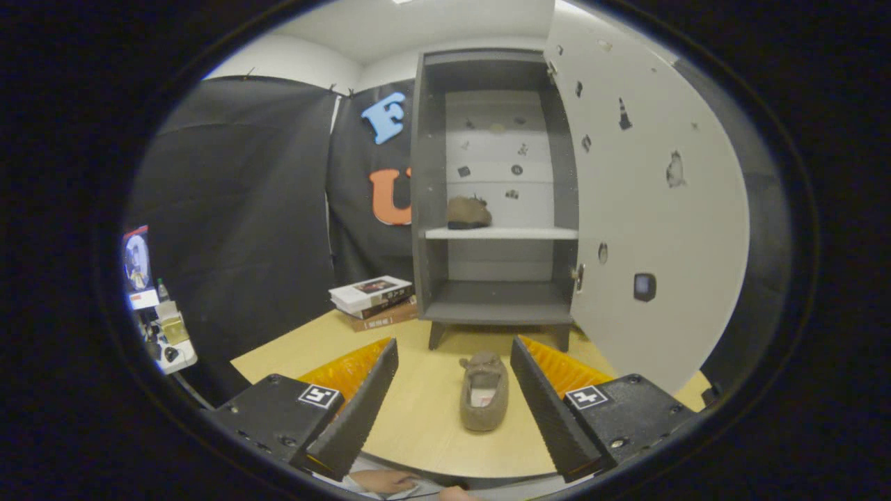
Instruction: Open the shoe cabinet door, grab the shoes and put them into the shoe cabinet, then close the shoe cabinet door.
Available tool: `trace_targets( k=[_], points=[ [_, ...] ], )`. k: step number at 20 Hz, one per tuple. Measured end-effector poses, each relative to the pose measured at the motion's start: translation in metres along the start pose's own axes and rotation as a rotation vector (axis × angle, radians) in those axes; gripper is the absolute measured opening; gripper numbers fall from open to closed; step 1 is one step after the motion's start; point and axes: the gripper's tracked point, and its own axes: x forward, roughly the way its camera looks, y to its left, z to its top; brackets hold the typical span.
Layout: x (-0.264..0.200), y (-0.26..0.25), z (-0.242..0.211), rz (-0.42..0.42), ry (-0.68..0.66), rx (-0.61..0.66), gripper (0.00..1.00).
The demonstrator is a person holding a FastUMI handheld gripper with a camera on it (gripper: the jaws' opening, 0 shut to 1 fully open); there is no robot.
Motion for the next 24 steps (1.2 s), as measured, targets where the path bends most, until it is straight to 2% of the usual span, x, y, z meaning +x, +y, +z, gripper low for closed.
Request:
trace_targets(
  k=[2,5,9,12,15,19,21,24],
  points=[
    [0.023,-0.008,-0.037,-0.032,0.095,0.004,1.00],
    [0.044,-0.009,-0.085,-0.024,0.223,0.021,1.00],
    [0.068,-0.012,-0.118,-0.013,0.294,0.063,1.00],
    [0.087,-0.012,-0.125,-0.016,0.289,0.049,0.97],
    [0.102,-0.009,-0.112,-0.015,0.223,-0.004,0.94],
    [0.110,-0.003,-0.093,-0.022,0.162,-0.111,0.84],
    [0.121,-0.006,-0.085,-0.055,0.145,-0.114,0.79],
    [0.166,-0.002,-0.104,-0.089,0.219,-0.058,0.72]
  ],
)
